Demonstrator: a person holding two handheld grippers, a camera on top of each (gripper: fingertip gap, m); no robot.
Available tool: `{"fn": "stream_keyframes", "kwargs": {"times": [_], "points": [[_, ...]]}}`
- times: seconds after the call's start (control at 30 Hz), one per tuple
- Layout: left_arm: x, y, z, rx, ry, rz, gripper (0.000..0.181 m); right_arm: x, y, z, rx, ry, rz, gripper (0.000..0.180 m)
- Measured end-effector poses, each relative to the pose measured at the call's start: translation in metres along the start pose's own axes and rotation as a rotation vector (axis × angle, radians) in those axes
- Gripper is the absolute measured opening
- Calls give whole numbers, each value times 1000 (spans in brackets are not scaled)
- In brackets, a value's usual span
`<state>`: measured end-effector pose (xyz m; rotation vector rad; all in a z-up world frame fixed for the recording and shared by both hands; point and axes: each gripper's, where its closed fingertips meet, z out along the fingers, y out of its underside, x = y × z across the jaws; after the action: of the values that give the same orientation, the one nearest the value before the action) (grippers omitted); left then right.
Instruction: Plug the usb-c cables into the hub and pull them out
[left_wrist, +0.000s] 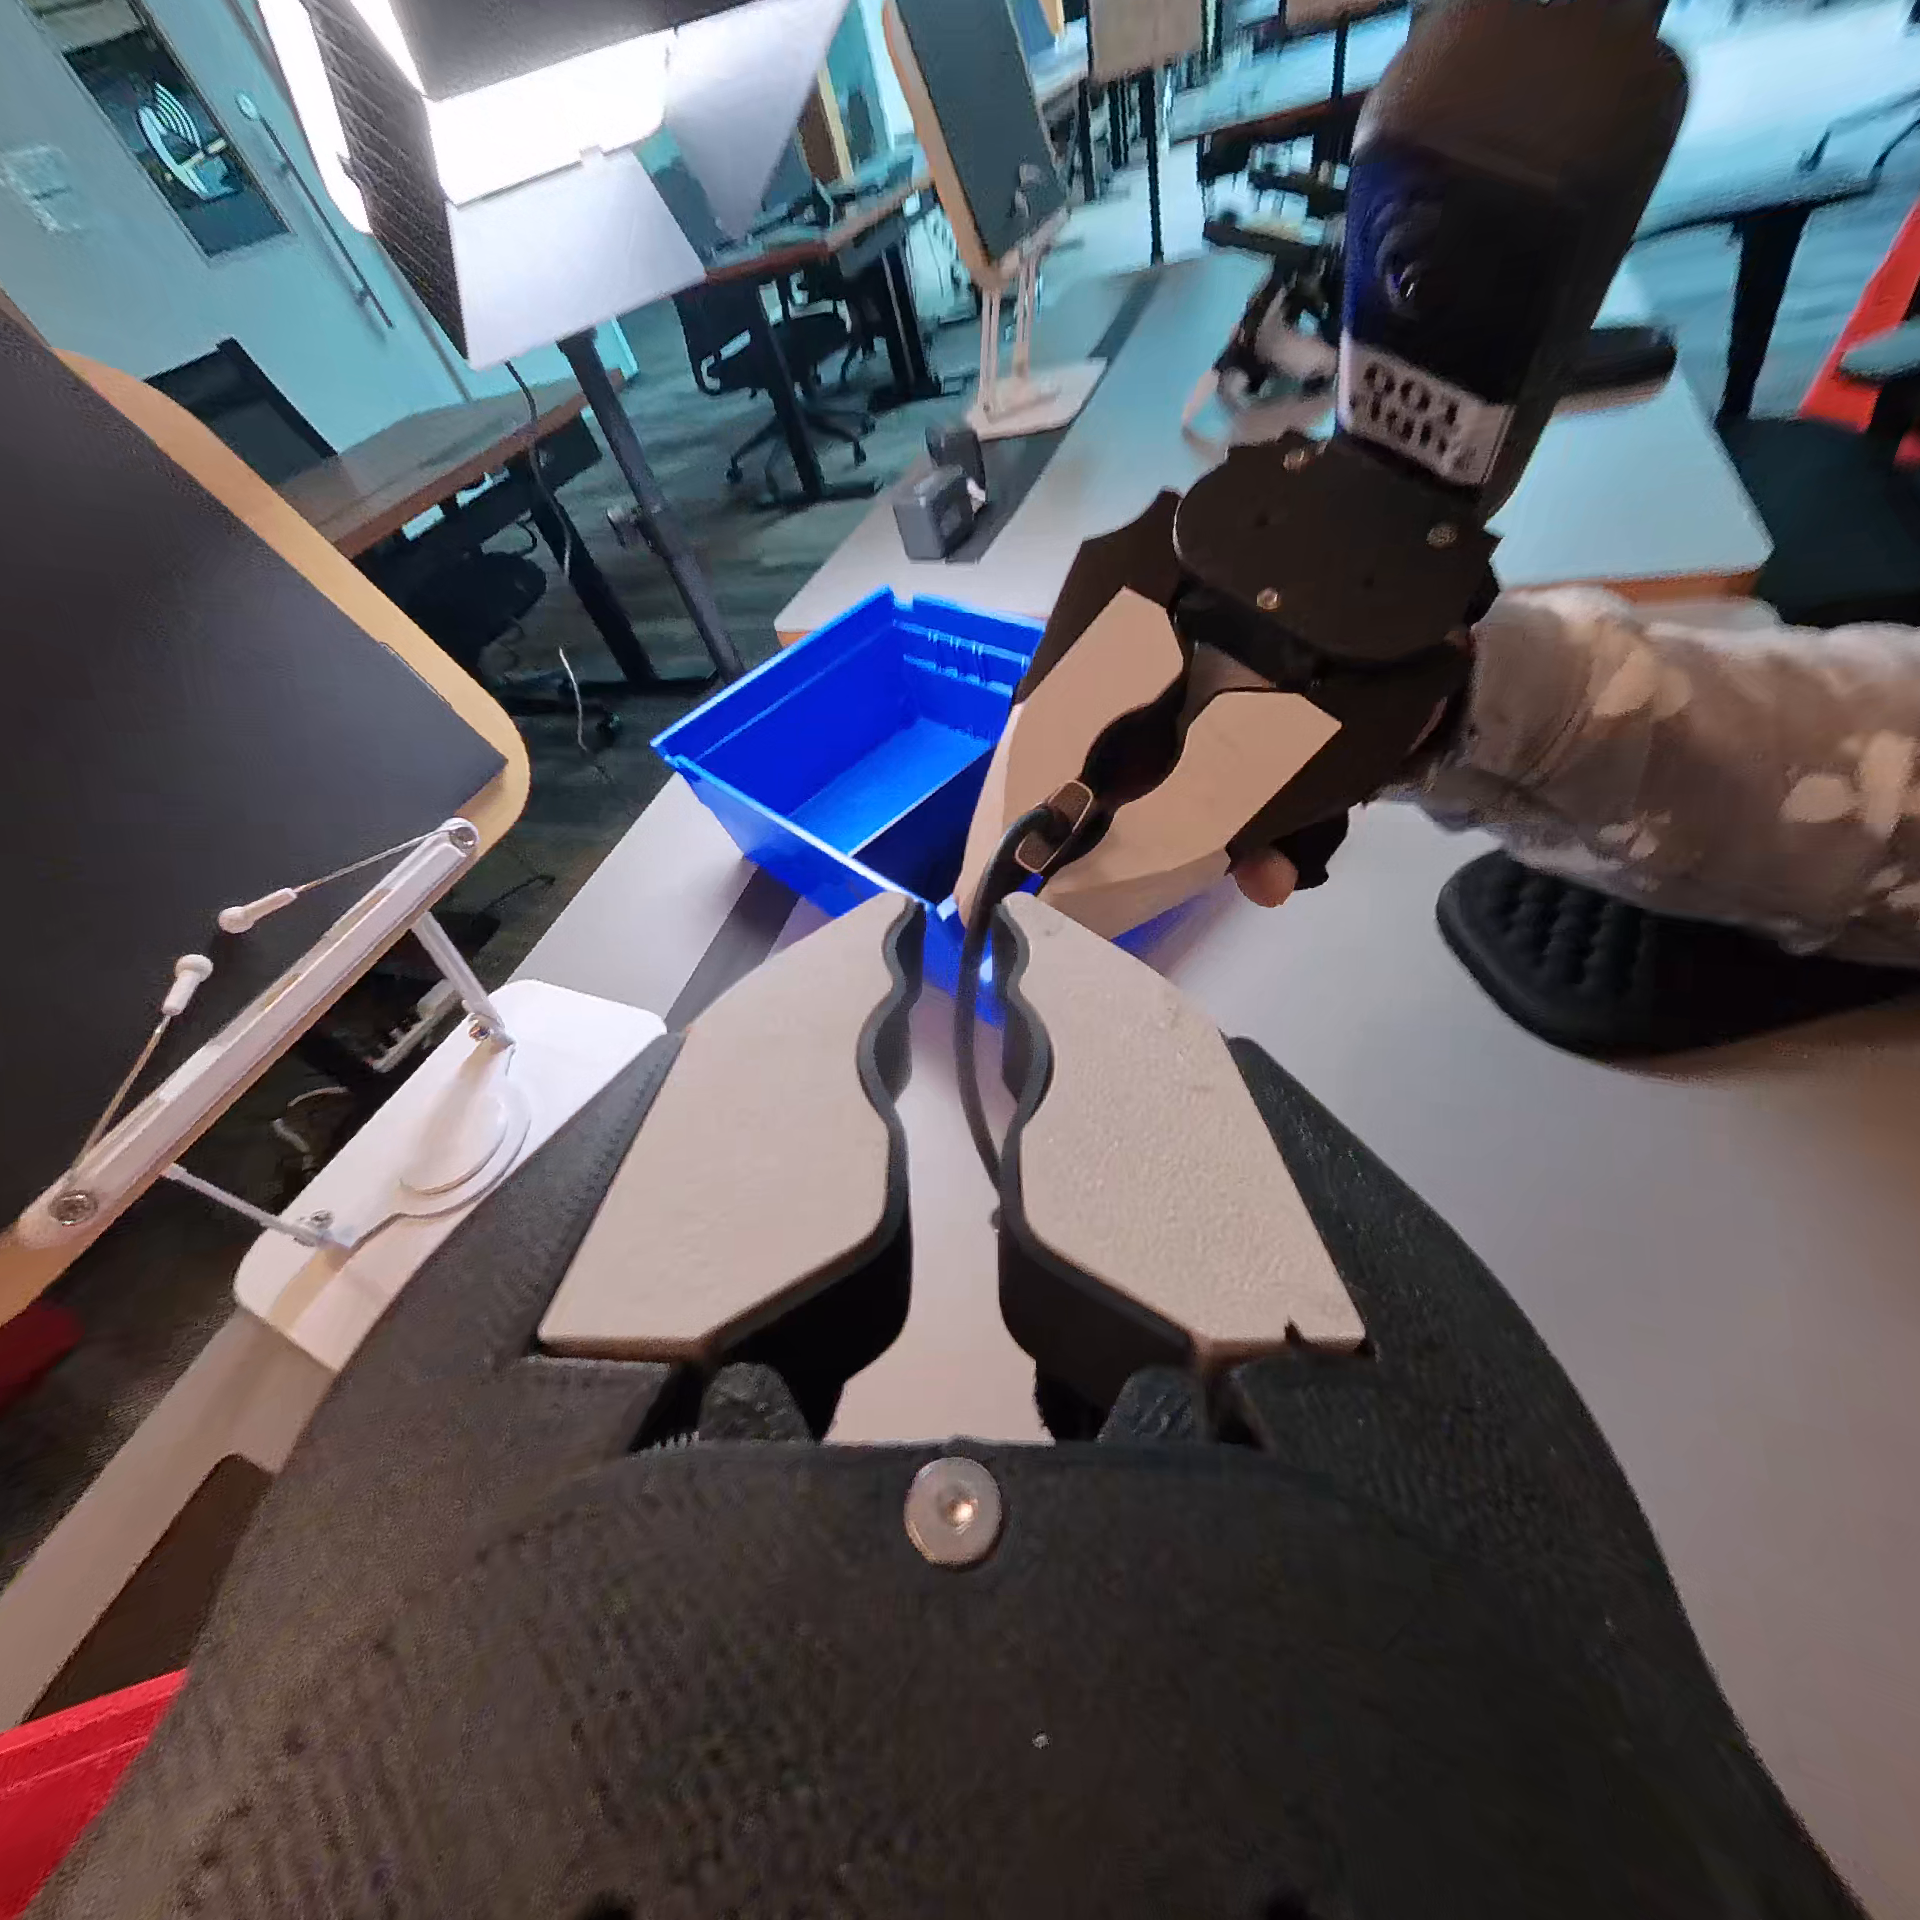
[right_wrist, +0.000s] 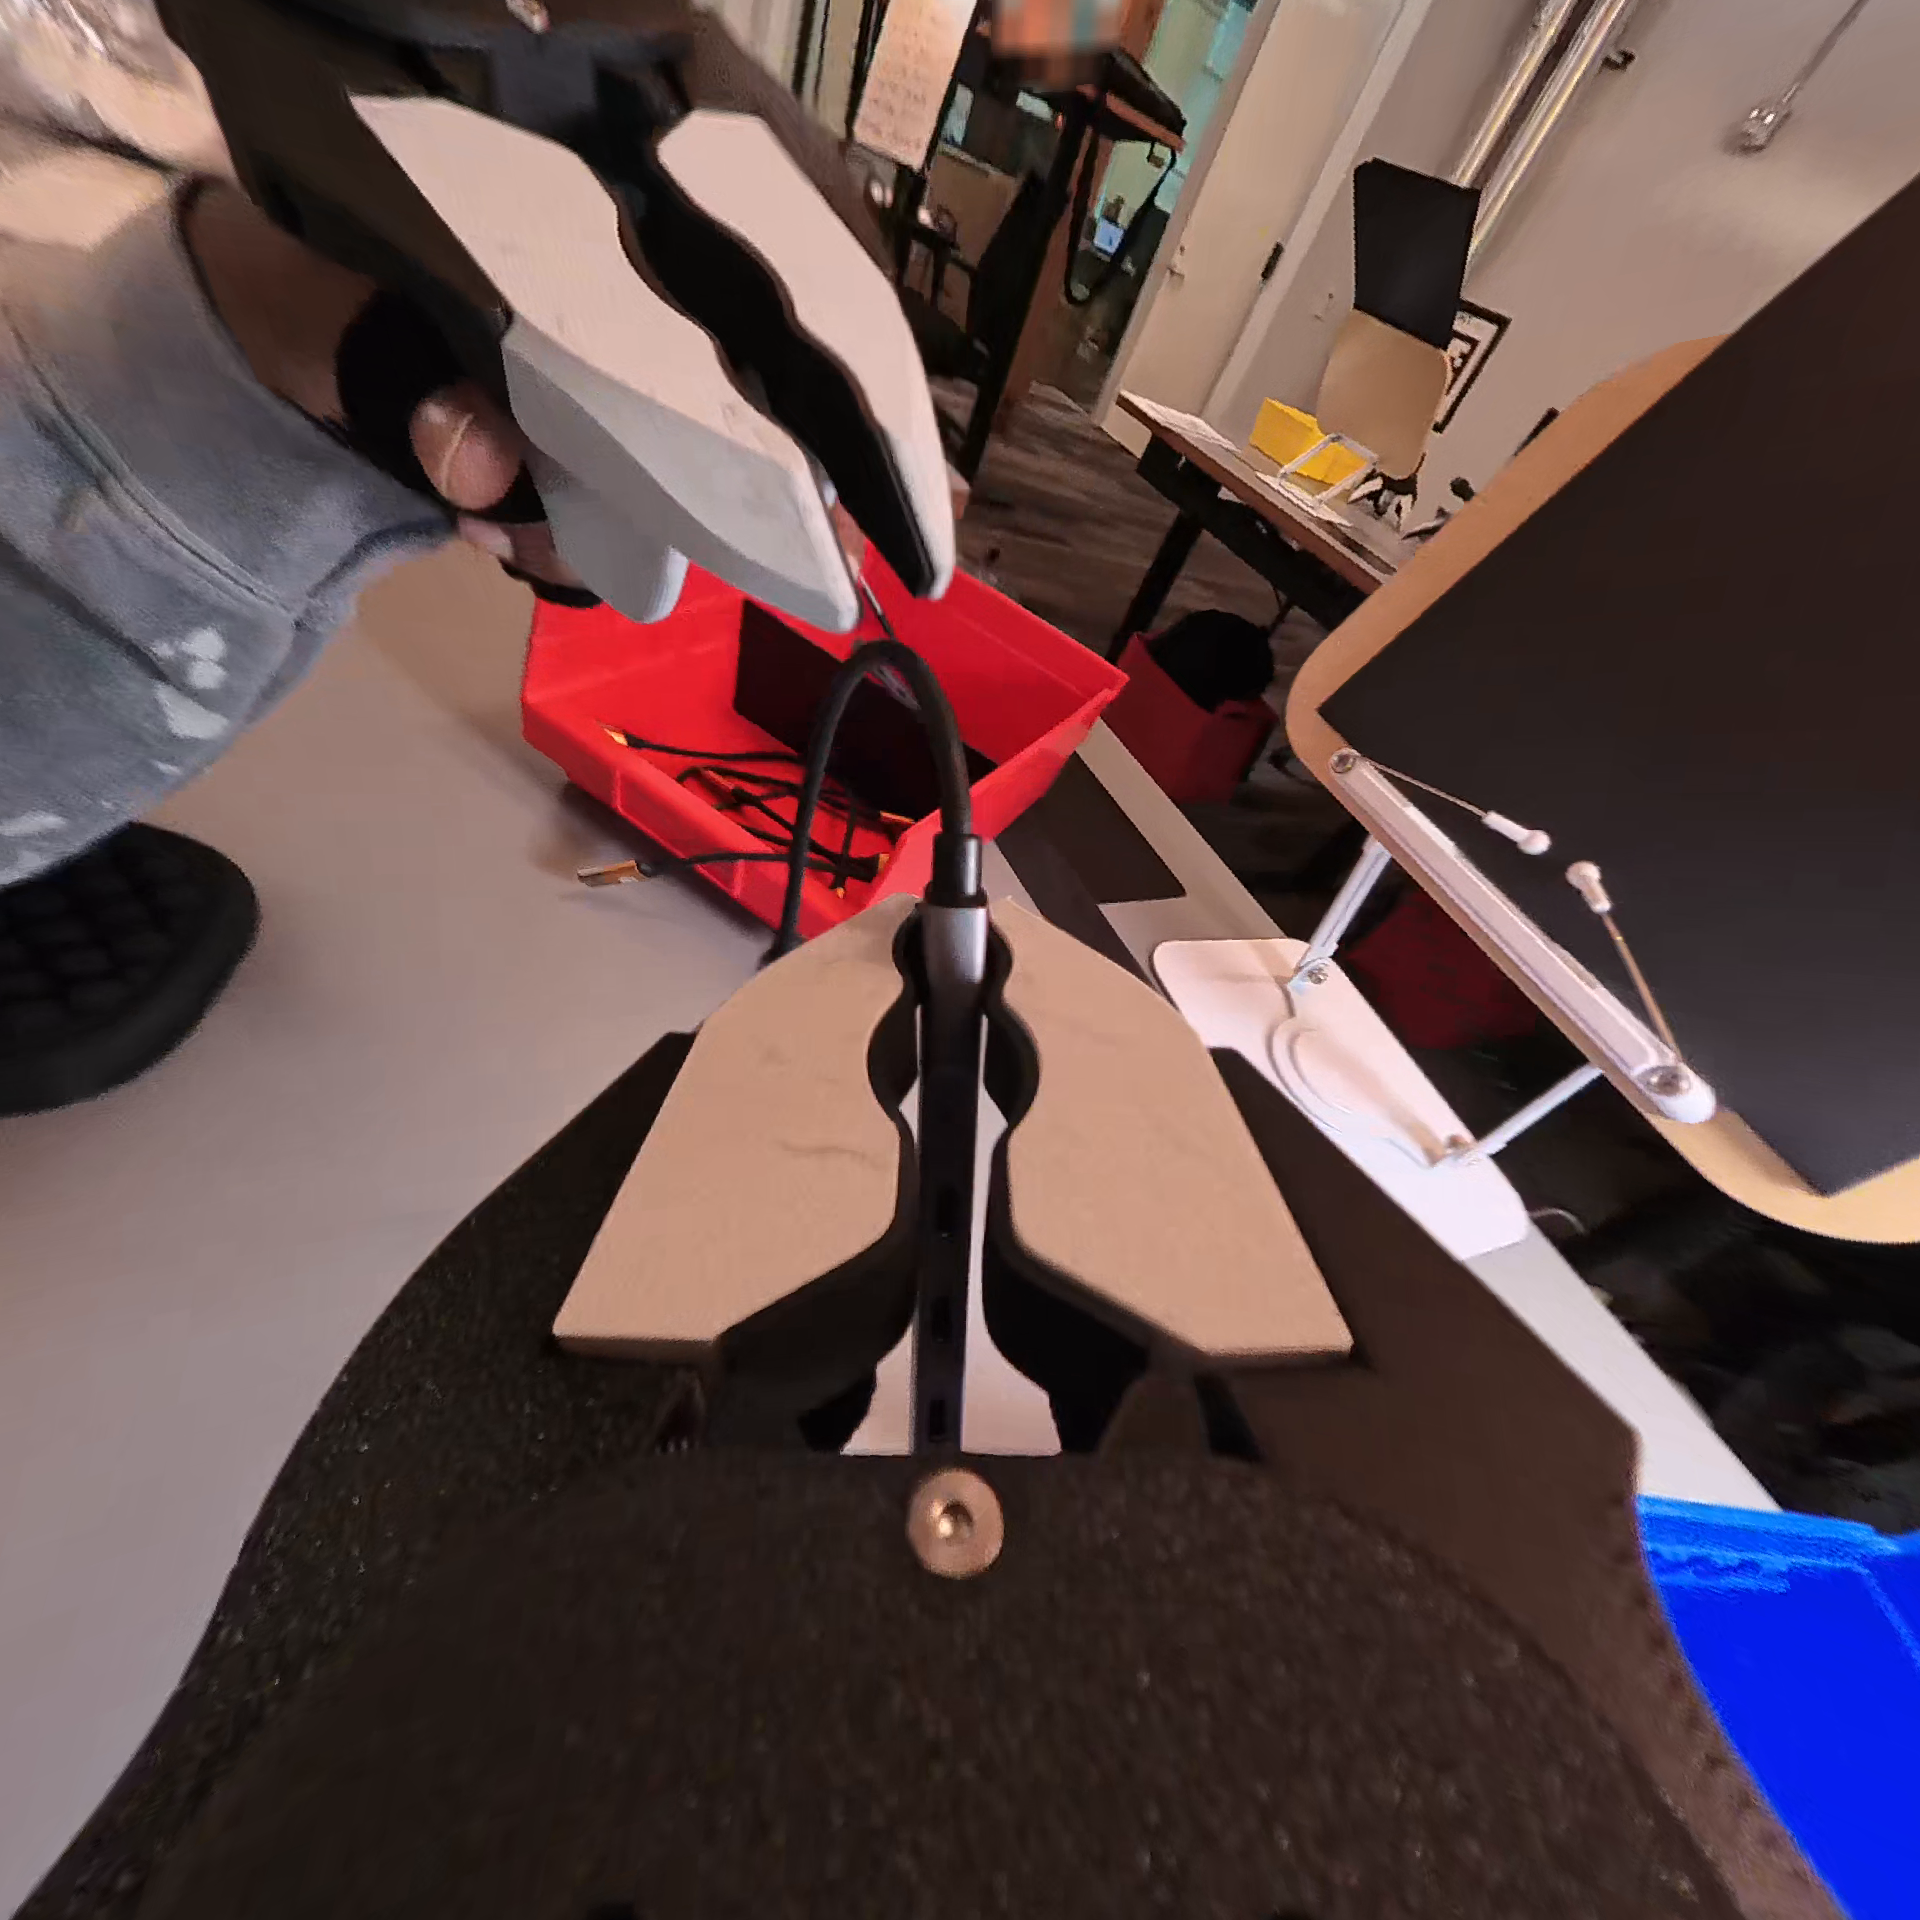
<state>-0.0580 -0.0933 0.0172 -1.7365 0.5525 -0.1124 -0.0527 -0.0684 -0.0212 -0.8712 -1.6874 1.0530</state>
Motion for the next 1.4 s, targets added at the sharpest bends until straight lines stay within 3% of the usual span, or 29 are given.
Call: {"fn": "stream_keyframes", "kwargs": {"times": [0.03, 0.13, 0.27, 0.37, 0.5, 0.57, 0.67, 0.8, 0.93, 1.17, 1.4], "points": [[-2, -3, -4, 31, 9, -26, 13, 2, -3, -4, 27, -10, 29, 8], [-10, -10, -17, 128, 44, -101, 13, 5, -20, -18, 162, -65, 96, 8], [-30, -8, -23, 263, 90, -275, 9, 5, -59, -51, 470, -191, 235, 8], [-22, 9, -3, 244, 200, -353, 11, 7, -85, -75, 676, -270, 340, 8], [30, 18, 40, 199, 420, -345, 25, 7, -98, -88, 783, -294, 369, 8], [59, 10, 55, 215, 501, -321, 30, 5, -98, -87, 781, -288, 362, 8], [77, -2, 72, 254, 447, -249, 33, 3, -99, -85, 782, -298, 361, 8], [82, -6, 76, 243, 372, -159, 10, 3, -99, -84, 779, -297, 360, 8], [66, -5, 63, 196, 336, -144, 10, 15, -92, -89, 725, -258, 360, 8], [26, -11, 25, 200, 268, -203, 10, 11, -51, -72, 414, -220, 188, 12], [26, -13, 9, 172, 267, -153, 10, -1, -45, -64, 374, -255, 138, 16]]}}
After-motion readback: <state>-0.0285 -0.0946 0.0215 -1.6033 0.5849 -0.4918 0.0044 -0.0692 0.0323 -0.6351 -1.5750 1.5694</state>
